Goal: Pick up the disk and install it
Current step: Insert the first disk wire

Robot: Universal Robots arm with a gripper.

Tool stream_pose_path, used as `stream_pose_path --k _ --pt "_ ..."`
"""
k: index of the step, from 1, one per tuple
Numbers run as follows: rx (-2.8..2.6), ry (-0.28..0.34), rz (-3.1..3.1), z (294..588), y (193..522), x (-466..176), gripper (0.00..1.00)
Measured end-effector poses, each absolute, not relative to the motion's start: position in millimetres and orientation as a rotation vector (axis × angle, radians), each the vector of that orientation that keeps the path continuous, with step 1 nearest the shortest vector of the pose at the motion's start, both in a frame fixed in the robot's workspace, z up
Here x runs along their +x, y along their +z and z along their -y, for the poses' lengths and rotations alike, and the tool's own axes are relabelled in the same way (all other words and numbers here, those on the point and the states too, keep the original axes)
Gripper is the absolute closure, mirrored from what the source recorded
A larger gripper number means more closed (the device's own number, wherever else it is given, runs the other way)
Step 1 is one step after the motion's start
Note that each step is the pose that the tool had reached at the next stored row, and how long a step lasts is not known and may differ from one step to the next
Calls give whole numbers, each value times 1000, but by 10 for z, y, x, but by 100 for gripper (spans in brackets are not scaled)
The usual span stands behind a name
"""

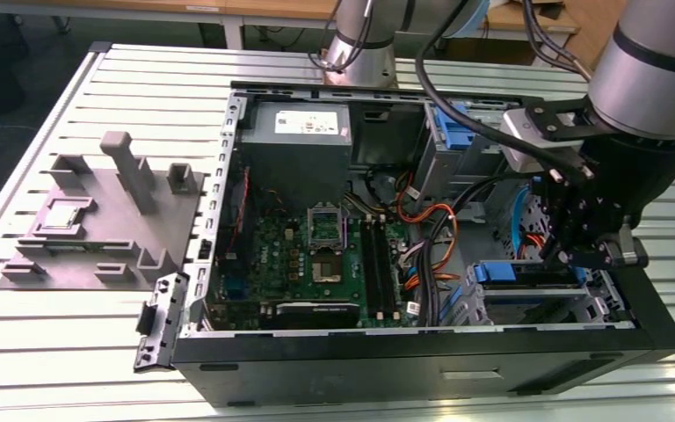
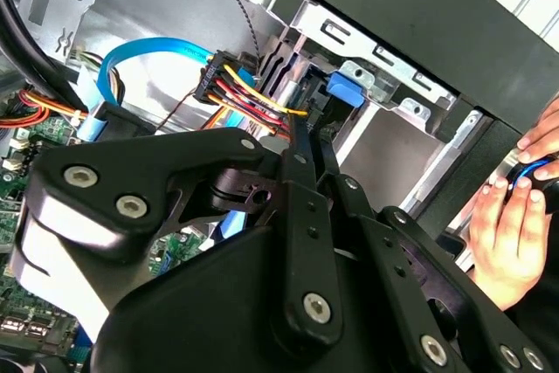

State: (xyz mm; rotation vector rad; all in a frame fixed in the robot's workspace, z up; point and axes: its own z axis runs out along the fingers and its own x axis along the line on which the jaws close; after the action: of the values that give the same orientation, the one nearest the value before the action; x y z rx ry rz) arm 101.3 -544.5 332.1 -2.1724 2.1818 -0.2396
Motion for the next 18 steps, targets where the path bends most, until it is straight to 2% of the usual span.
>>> stream_pose_path --k 18 --pt "-2167 -231 -2178 5462 3268 1013 84"
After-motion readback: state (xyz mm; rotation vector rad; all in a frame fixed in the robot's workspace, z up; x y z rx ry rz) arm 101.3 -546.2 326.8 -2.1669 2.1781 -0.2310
